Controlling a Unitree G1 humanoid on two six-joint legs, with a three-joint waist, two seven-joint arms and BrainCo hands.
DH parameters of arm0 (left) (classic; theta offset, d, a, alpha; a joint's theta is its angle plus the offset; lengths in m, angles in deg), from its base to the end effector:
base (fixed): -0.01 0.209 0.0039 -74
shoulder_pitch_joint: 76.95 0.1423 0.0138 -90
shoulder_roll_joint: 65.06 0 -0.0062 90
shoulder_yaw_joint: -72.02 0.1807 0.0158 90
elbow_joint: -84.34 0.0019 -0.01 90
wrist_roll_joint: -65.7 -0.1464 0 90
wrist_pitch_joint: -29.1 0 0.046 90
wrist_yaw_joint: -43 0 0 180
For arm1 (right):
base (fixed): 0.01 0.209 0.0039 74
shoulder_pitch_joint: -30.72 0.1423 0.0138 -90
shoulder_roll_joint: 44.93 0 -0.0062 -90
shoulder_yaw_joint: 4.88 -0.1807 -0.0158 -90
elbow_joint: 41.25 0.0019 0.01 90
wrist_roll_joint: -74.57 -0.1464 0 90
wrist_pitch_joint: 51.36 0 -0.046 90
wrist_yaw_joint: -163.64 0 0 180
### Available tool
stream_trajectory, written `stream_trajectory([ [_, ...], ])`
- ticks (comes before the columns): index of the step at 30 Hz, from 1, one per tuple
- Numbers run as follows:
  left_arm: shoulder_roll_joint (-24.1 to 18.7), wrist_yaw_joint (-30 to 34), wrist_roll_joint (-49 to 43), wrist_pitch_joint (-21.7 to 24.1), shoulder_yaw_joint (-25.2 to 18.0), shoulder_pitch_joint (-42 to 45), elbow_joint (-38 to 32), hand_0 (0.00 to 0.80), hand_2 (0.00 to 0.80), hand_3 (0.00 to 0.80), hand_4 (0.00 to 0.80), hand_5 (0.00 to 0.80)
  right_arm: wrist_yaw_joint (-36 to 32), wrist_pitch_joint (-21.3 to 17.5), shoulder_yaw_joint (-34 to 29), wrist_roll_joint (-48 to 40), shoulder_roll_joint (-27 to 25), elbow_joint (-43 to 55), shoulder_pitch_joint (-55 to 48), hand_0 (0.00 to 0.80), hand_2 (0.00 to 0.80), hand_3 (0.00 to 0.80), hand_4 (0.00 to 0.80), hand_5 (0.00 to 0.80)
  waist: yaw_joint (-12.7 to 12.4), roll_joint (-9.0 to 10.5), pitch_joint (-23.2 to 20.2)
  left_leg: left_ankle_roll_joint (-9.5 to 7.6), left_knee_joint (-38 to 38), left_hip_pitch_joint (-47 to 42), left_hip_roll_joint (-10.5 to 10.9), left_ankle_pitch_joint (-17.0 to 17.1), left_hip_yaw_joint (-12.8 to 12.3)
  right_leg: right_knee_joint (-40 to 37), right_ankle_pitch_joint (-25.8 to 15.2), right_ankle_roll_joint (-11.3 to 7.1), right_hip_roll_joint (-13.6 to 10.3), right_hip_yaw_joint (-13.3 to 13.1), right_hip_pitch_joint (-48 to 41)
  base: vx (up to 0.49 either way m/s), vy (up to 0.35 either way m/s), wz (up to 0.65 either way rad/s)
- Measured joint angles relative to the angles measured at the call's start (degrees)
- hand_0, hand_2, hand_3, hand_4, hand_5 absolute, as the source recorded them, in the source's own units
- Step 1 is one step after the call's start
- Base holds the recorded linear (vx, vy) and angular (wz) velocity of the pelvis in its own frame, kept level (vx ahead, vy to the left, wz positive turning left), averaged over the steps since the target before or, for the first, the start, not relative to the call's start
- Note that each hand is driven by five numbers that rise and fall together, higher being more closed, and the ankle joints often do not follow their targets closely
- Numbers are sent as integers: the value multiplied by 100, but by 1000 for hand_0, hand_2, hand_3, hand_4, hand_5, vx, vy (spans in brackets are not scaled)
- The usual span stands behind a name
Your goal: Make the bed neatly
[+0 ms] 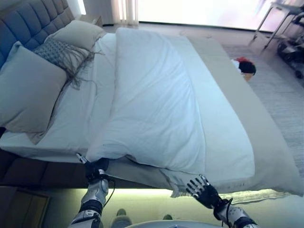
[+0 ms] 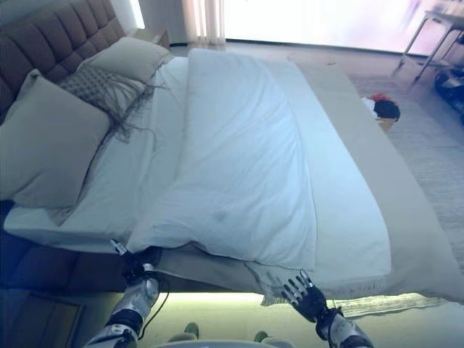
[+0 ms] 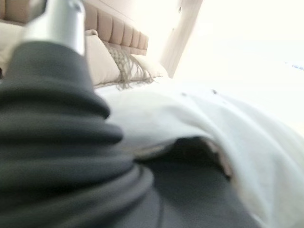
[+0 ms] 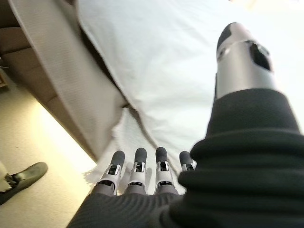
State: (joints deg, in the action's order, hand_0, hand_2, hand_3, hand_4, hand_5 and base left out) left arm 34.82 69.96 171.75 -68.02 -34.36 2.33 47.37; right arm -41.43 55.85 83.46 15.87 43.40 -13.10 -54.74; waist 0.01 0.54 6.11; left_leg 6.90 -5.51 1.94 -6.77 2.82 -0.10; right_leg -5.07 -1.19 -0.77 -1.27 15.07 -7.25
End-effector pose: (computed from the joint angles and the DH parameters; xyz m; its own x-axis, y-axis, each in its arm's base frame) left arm 0.1883 0.2065 -0.0708 0.9341 0.2707 -0.2326 -0.1495 -0.2952 -0.9437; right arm 0.1238 -0.2456 -0.0970 0.6685 0.2256 -0.7087 0.4986 0.5711 0.6521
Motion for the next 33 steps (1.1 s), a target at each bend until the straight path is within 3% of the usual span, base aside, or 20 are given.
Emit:
stream_trajectory([
  [3,-3,-53,-189,-51,0,-46,0,0,0,0,0,0,59,-1,-12,-9,-96,-9,-42,0,0,0,0,0,-76,-21,11,235,-158,84,-22,200,-8,-8,41,102,-4,16,-2,-86,43,7],
  [4,-5,-54,-222,-60,-4,-59,9,0,0,0,0,0,60,-1,-86,-12,-133,-10,-43,0,0,0,0,0,-71,-15,7,334,-50,98,-18,411,8,-5,45,167,-45,18,17,-88,130,13],
  [6,-46,-52,-360,-99,-52,-70,75,0,0,0,0,0,55,0,-351,-14,-142,-14,-58,0,0,0,0,0,-38,107,16,460,317,53,12,949,-3,-5,-55,334,-200,116,97,-76,144,8],
  [7,-110,-52,-400,-114,-91,-74,110,0,0,0,0,0,54,1,-434,-13,-125,-13,-26,0,0,0,0,0,39,172,60,458,180,68,-41,910,-166,13,-80,332,-266,182,97,-49,139,6],
  [10,-193,-31,-407,-175,-243,-98,282,0,0,0,0,0,80,29,-601,4,-177,-36,-276,0,0,0,0,0,250,246,69,543,-113,-72,-709,861,-373,26,-62,374,-253,346,49,-47,203,21],
  [13,-179,89,-409,-232,-276,-121,436,0,0,0,0,0,164,51,-796,5,-198,-41,-493,0,0,0,0,0,434,222,61,554,45,-413,-1207,868,-599,48,-58,341,-260,460,71,-89,305,27],
  [15,-157,101,-409,-236,-259,-127,492,0,0,0,0,0,171,63,-909,10,-242,-84,-573,0,0,0,0,0,568,133,51,443,99,-593,-1337,982,-752,205,4,234,-280,544,136,-102,297,25],
  [17,-131,101,-409,-255,-199,-138,520,0,0,0,0,0,177,61,-949,12,-360,-95,-617,0,0,0,0,0,686,-13,39,529,115,-745,-1345,1050,-870,358,24,90,-314,590,199,-88,323,20],
  [18,-135,101,-408,-259,-147,-146,541,0,0,0,0,0,179,60,-952,10,-378,-97,-620,0,0,0,0,0,734,-53,28,659,199,-803,-1315,946,-912,446,39,2,-354,593,236,-67,340,14],
  [20,-132,101,-403,-298,-48,-161,581,0,0,0,0,0,177,100,-954,11,-363,-147,-612,0,0,0,0,0,744,-37,6,808,325,-865,-1130,765,-916,658,71,-165,-555,575,351,-66,384,10],
  [24,-130,102,-340,-429,-16,-162,896,0,0,0,0,0,191,164,-960,10,-361,-210,-433,0,0,0,0,0,866,-151,1,740,681,-1121,-940,470,-954,793,28,-376,-759,554,353,-51,329,8],
  [28,26,106,-332,-499,79,-141,945,0,0,0,0,0,195,184,-962,21,-412,-234,-408,0,0,0,0,0,862,-325,-16,547,752,-1135,-855,289,-1047,788,-47,-456,-813,564,354,-77,281,8],
  [30,203,136,-330,-501,163,-159,946,0,0,0,0,0,154,176,-950,69,-503,-234,-403,0,0,0,0,0,861,-540,-17,333,849,-1132,-836,95,-1121,743,-122,-512,-829,608,371,-100,203,11],
  [32,359,136,-333,-512,173,-190,946,0,0,0,0,0,153,147,-916,79,-602,-234,-410,0,0,0,0,0,863,-735,-39,408,910,-1135,-826,-126,-1237,691,-224,-562,-835,622,387,-156,171,5],
  [33,364,136,-333,-540,173,-202,946,0,0,0,0,0,146,132,-884,77,-579,-233,-413,0,0,0,0,0,857,-721,-39,433,892,-1123,-763,-142,-1238,670,-279,-605,-925,596,395,-164,158,-4],
])
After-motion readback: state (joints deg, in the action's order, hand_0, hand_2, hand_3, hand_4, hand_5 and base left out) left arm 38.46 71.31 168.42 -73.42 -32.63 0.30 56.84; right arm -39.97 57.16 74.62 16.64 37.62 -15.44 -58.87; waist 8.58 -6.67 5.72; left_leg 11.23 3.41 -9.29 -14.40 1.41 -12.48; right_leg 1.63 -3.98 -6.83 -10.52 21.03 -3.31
